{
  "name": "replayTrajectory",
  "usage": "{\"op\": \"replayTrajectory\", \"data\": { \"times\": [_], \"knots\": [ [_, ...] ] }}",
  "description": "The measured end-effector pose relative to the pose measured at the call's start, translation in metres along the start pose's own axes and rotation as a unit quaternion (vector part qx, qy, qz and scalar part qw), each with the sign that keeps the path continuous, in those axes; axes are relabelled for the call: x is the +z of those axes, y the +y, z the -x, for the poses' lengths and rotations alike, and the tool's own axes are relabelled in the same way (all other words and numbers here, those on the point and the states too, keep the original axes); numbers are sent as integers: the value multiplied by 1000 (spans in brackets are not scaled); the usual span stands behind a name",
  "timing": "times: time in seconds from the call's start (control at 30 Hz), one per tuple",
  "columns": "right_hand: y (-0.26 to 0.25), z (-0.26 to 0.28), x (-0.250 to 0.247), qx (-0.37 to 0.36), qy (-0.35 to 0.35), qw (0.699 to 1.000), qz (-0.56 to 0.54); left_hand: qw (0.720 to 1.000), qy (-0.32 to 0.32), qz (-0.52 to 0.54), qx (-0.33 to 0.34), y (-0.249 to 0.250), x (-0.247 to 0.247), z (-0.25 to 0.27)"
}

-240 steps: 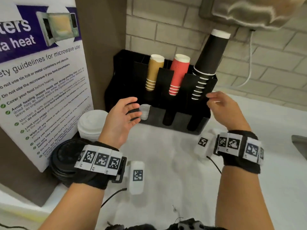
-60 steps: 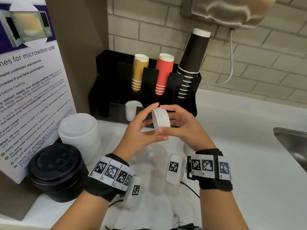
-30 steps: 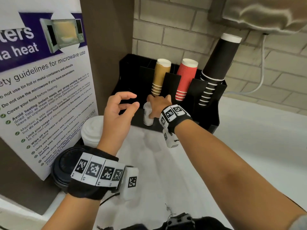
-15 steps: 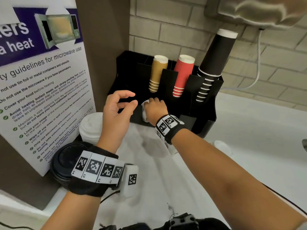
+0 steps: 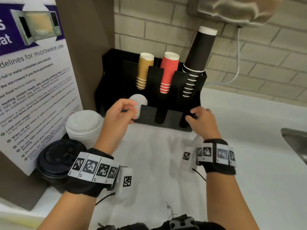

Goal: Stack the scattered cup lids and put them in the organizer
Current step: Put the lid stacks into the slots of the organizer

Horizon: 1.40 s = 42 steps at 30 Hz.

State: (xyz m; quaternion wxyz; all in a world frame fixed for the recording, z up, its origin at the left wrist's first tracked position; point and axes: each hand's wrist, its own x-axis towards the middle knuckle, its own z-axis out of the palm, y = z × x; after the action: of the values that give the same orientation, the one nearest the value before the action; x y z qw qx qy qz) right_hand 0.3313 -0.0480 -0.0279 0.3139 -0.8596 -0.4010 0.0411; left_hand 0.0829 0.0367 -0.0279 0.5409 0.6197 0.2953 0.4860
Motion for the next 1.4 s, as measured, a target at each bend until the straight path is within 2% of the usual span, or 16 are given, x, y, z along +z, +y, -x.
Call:
{"op": "replayTrajectory", "data": {
  "times": [0.1, 0.17, 0.23, 0.43, 0.53, 0.6, 0.67, 0.73, 0.8, 0.87, 0.93, 1.03, 1.13, 1.23, 1.4],
  "knots": [
    [41, 11, -20, 102, -100, 988, 53, 1000, -23, -2, -19, -7, 6, 4],
    [55, 17, -25, 129, -164, 976, 62, 999, -36, -3, -28, -9, 11, 7],
    [62, 22, -24, 132, -198, 970, 43, 998, -46, -5, -35, -11, 17, 10],
    [74, 26, -17, 107, -183, 977, 8, 997, -62, 0, -48, -11, 28, 16],
    [73, 27, -25, 91, -146, 985, -3, 996, -67, 3, -54, -11, 32, 19],
    [66, 29, -33, 53, -114, 992, -20, 994, -90, -7, -54, -11, 37, 21],
    [49, 36, -37, 11, -99, 990, -95, 989, -134, -31, -53, -13, 44, 26],
    [24, 46, -37, -32, -122, 972, -198, 981, -184, -38, -47, -16, 53, 33],
    [-1, 57, -32, -74, -174, 943, -273, 974, -224, -16, -42, -18, 63, 39],
    [-19, 65, -26, -101, -209, 918, -320, 971, -236, 16, -27, -21, 68, 41],
    [-29, 70, -22, -107, -223, 901, -356, 975, -219, 45, -10, -20, 69, 42],
    [-34, 71, -20, -112, -233, 893, -369, 979, -186, 79, 1, -19, 64, 41],
    [-32, 71, -22, -119, -248, 886, -373, 979, -184, 84, 17, -17, 58, 38],
    [-28, 70, -26, -107, -272, 864, -409, 979, -185, 83, 11, -15, 51, 34],
    [-28, 71, -25, -116, -262, 866, -409, 979, -187, 76, -4, -14, 49, 35]
  ]
}}
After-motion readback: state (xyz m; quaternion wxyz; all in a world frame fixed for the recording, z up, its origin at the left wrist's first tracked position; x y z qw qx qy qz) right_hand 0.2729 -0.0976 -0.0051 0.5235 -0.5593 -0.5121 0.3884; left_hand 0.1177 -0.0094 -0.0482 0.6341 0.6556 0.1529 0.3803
